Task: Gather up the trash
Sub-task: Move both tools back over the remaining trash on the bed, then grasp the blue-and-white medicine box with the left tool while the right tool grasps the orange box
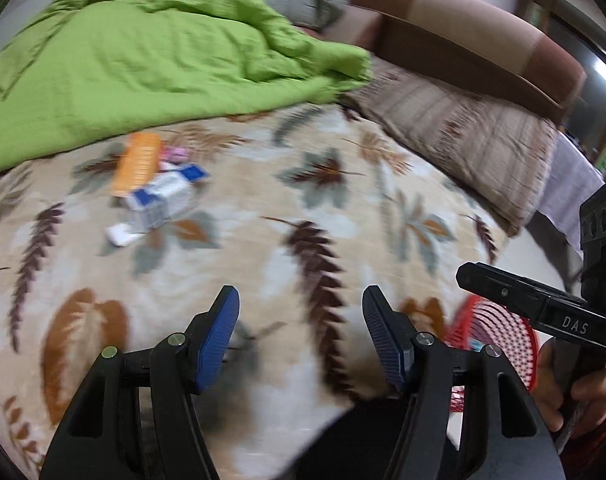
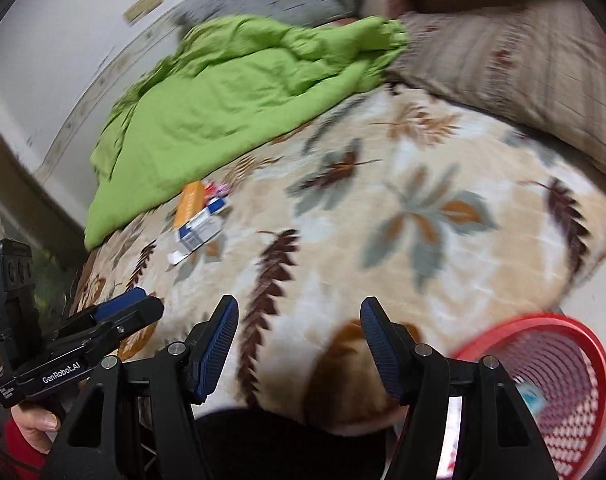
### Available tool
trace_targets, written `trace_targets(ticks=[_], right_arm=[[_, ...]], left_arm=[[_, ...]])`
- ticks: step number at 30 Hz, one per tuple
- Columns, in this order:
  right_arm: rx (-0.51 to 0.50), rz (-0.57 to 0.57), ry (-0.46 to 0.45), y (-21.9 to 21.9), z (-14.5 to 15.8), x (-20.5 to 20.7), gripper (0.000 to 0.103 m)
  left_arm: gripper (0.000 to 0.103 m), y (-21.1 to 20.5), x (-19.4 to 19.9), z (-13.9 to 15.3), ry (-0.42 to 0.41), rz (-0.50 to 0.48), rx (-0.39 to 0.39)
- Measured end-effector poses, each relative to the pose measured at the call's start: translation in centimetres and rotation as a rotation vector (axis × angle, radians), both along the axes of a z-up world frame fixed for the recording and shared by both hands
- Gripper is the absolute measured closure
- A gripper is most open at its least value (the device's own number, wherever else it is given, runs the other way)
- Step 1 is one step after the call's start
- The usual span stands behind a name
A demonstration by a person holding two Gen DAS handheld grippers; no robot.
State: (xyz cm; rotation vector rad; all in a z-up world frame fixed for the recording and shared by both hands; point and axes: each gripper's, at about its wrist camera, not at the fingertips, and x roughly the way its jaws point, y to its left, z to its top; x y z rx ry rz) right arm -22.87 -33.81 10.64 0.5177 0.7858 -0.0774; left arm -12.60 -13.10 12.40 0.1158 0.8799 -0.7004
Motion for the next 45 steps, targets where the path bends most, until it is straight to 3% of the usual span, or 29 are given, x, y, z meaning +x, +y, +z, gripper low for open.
trace_targets(ticks=[7,11,15,21,26,30,34,35,36,37,43,45], right_arm=[[-0.022,0.076,0.017,3.6,0.3,6.1,0.035],[-0.026,0.096,0.008,4.5,0.6,7.5,0.035],[-0.047,0.102,0.01,4.6,0.4,8.1,0.035],[-0.044,0.103,0.034,3.7,-0.4,8.7,0.035],[-0.027,0.084,0.054,2.3,-1.5,9.0,0.035],[-0.001,0.064,0.079,1.2,-2.7,9.1,0.035],[0.01,0.058,0.079,0.9,-3.1,9.2,0.035],[0.011,0.058,0.077,0.9,-3.1,9.3,0.035],[0.012,0.058,0.075,0.9,-3.1,9.4,0.035],[0.012,0.06,0.073,1.0,-3.1,9.5,0.035],[0.005,0.078,0.058,1.7,-2.4,10.1,0.035],[-0.002,0.086,0.05,2.0,-2.0,10.4,0.035]], left_arm=[[0.04,4.1,4.4,-0.2,-0.029,0.099,0.04],[0.039,5.0,7.6,-0.7,-0.047,0.1,0.102],[0.039,5.2,11.1,-1.5,-0.039,0.088,0.116],[0.039,2.2,15.2,-3.2,-0.052,0.019,0.16],[0.039,-0.9,18.6,-5.4,-0.081,-0.036,0.273],[0.039,-2.0,20.8,-7.5,0.0,-0.099,0.331],[0.039,-3.0,20.6,-8.8,-0.026,-0.155,0.387],[0.041,-3.2,20.4,-8.7,-0.042,-0.138,0.376],[0.053,-3.2,20.4,-8.7,-0.047,-0.121,0.373],[0.058,-3.3,20.3,-8.8,-0.047,-0.092,0.364],[0.061,-3.3,17.4,-9.0,-0.098,0.011,0.354],[0.062,-2.0,16.0,-8.2,-0.109,0.047,0.312]])
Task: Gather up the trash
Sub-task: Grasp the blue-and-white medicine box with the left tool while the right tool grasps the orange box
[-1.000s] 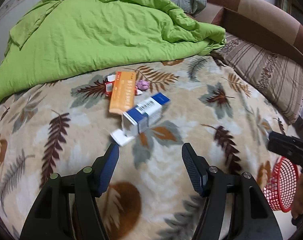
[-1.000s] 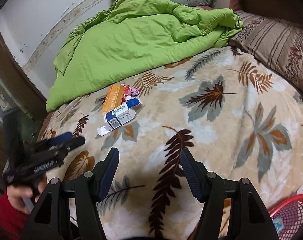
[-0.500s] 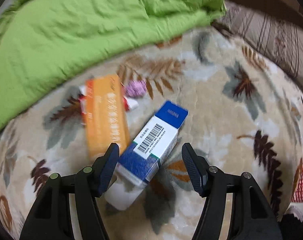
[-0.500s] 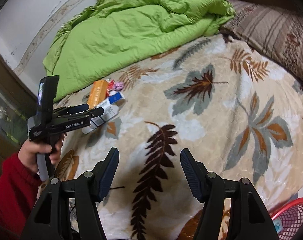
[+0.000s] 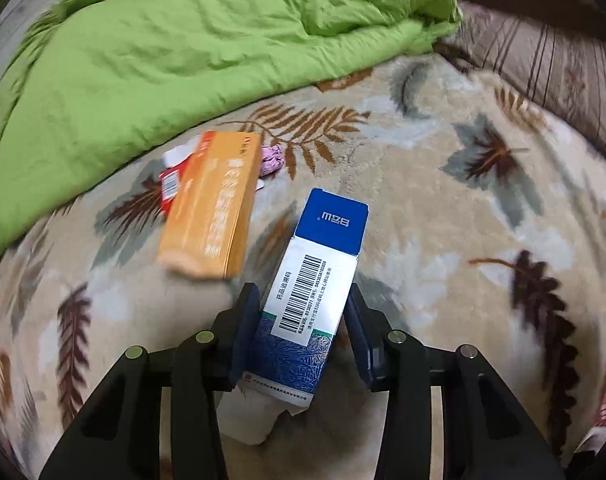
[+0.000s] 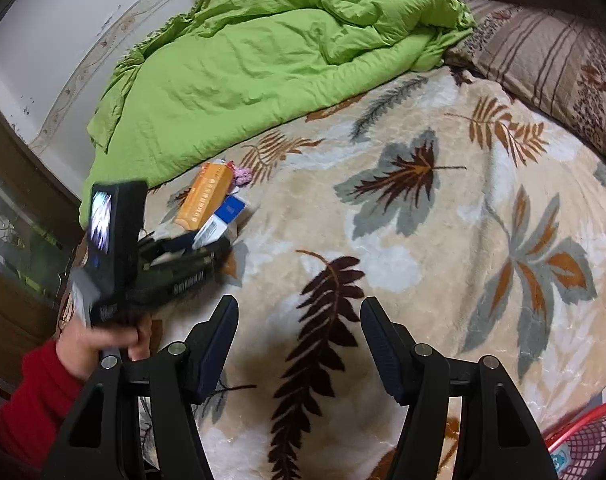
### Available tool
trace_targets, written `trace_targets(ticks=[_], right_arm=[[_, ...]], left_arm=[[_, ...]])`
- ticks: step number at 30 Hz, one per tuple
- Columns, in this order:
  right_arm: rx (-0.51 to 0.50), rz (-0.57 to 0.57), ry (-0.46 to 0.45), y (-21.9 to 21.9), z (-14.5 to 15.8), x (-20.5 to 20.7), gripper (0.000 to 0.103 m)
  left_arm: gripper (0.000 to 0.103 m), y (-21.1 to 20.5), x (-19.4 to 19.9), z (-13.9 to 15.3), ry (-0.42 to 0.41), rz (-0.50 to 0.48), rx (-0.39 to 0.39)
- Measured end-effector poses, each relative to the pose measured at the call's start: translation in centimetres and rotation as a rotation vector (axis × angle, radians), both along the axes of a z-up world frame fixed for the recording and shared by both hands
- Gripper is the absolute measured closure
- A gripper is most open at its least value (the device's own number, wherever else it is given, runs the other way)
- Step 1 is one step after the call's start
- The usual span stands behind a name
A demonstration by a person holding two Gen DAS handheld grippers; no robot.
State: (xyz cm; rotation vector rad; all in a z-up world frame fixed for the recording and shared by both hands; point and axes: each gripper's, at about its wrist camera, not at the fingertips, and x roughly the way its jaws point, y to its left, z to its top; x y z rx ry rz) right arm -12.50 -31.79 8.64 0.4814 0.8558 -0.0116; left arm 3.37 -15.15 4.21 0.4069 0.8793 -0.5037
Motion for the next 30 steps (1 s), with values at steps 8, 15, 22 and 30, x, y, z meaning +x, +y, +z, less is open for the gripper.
trace_targets(ticks=[8,15,22,30], right_arm=[[0.017,0.071,-0.021,2.7,1.2,4.1,0.035],[-0.006,0.14,-0.017,7.4,1.4,12.1,0.032],[0.022,0.096,0.068,10.9,-1.7,21.2,0.029],[-0.048,0.013,0.158,13.3,-4.6,26.9,0.029]], left_arm=[[0.067,10.0,-2.9,5.1,-0.016,0.271,-0.276],[0.069,17.5,-0.1,3.8,0.034,0.516,-0.445],[0.069,20.9,0.2,4.5,-0.119,0.625,-0.453],[0.069,21.8,1.0,3.9,-0.106,0.64,-0.457]])
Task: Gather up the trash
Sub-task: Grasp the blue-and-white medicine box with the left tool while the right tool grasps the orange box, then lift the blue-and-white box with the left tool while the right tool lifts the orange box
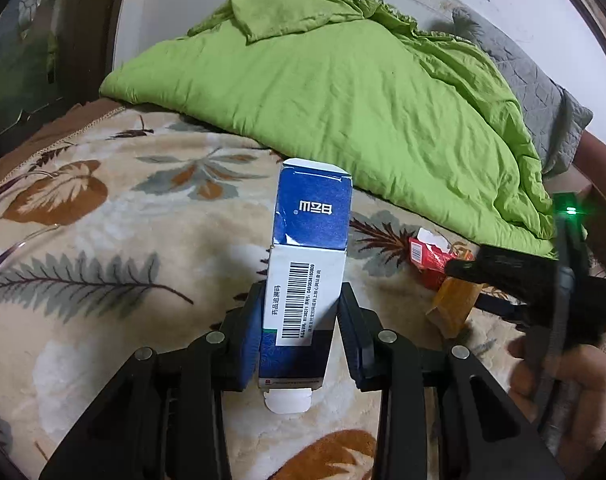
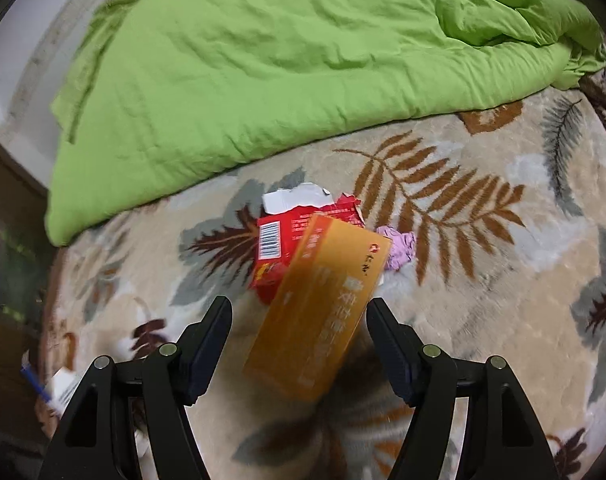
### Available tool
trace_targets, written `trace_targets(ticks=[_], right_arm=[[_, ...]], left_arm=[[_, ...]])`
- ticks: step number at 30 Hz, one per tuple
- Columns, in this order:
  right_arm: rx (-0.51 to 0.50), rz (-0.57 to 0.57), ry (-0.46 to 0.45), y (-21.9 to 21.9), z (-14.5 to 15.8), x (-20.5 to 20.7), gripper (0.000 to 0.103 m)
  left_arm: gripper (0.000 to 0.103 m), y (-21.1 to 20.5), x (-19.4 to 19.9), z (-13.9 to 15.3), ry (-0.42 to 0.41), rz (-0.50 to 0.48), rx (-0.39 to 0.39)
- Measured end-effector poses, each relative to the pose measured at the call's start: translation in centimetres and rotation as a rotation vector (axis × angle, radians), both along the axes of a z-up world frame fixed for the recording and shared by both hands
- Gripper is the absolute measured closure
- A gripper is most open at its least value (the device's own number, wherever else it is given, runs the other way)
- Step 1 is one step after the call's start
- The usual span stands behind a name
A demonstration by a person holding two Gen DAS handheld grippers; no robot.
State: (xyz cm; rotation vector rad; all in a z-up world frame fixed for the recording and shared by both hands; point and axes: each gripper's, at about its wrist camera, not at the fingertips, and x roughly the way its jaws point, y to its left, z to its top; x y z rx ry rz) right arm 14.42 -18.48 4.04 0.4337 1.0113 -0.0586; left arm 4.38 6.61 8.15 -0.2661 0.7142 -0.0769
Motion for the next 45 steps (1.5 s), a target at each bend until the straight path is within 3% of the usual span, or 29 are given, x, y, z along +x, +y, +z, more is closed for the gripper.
trace_targets(ticks=[2,4,9,16,25,34,45], right_arm=[[-0.004,-0.007,0.03,0.1,-1.1,0.5,0.029],[0.01,-0.006,0.042,-0.1,-1.8,0.4,0.038],[-0.003,0.049,-0.013,-0.5,-0.8,-2.7,0.05],[-0.017,0.124,-0.14,-0.8,2.9,-11.7,0.051],[-0.024,0.155,-0.201,0.0,4.4,-20.5,0.051],[-0.003,0.159,-0.241,1.5,3.3,-23.2,0.05],[-0.021,0.154,-0.271,1.4,2.7,-24.1,0.05]], left_arm=[[0.069,-0.1,0.1,0.0,0.001,-0.005,0.002],[0.069,-0.2,0.1,-0.2,0.007,-0.015,0.002],[0.069,-0.9,-0.2,-0.3,0.012,-0.04,0.018],[0.069,-2.4,-2.8,0.3,0.019,-0.11,0.025],[0.069,-4.4,-9.0,2.4,0.023,-0.203,0.056],[0.069,-4.7,-13.4,2.1,0.015,-0.191,0.14],[0.068,-5.4,-13.8,0.9,0.026,-0.17,0.204]])
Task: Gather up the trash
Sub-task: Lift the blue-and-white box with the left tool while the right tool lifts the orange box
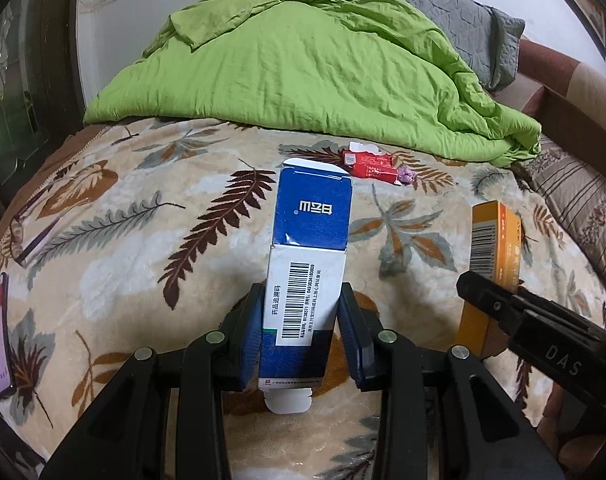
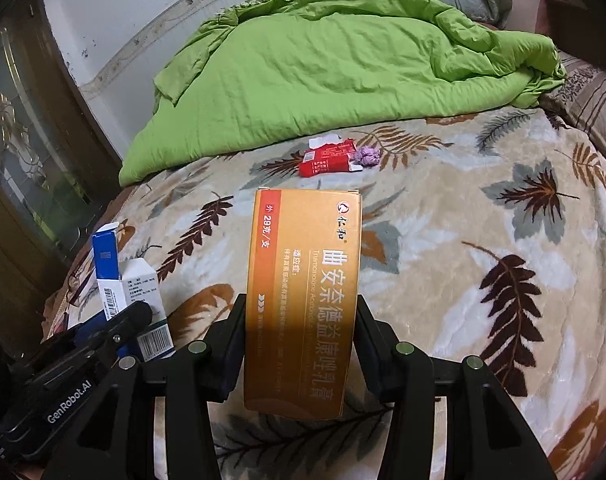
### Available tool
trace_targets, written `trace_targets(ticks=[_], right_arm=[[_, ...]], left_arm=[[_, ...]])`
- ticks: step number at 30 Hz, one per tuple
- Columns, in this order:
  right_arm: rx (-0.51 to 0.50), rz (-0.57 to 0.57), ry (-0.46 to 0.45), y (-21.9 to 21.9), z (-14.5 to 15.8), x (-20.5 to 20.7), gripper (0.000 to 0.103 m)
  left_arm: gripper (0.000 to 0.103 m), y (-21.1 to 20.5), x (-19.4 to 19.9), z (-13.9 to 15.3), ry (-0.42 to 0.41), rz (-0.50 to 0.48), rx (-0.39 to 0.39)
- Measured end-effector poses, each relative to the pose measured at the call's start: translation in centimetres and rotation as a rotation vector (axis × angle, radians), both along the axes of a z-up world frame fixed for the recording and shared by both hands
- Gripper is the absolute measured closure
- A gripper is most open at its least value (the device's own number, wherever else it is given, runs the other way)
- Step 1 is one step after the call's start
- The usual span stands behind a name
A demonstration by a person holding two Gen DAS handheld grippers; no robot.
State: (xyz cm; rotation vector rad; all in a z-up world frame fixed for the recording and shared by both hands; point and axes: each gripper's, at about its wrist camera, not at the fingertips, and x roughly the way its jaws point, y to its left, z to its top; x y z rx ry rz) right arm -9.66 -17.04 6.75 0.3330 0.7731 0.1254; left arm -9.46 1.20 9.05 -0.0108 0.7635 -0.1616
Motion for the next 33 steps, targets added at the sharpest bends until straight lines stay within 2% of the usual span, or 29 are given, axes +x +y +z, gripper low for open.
trace_targets(ticks=[5,33], right_arm=[[0.009,-0.006,0.021,-0.02,-0.41,0.49,0.05],[-0.001,0.0,0.01,0.05,-0.01,0.19,0.05]], left_arm=[[0.068,0.06,-0.1,-0.04,-0.005,0.006,0.005],[0.068,-0.24,-0.33,0.6,-0.011,0.003,0.002]])
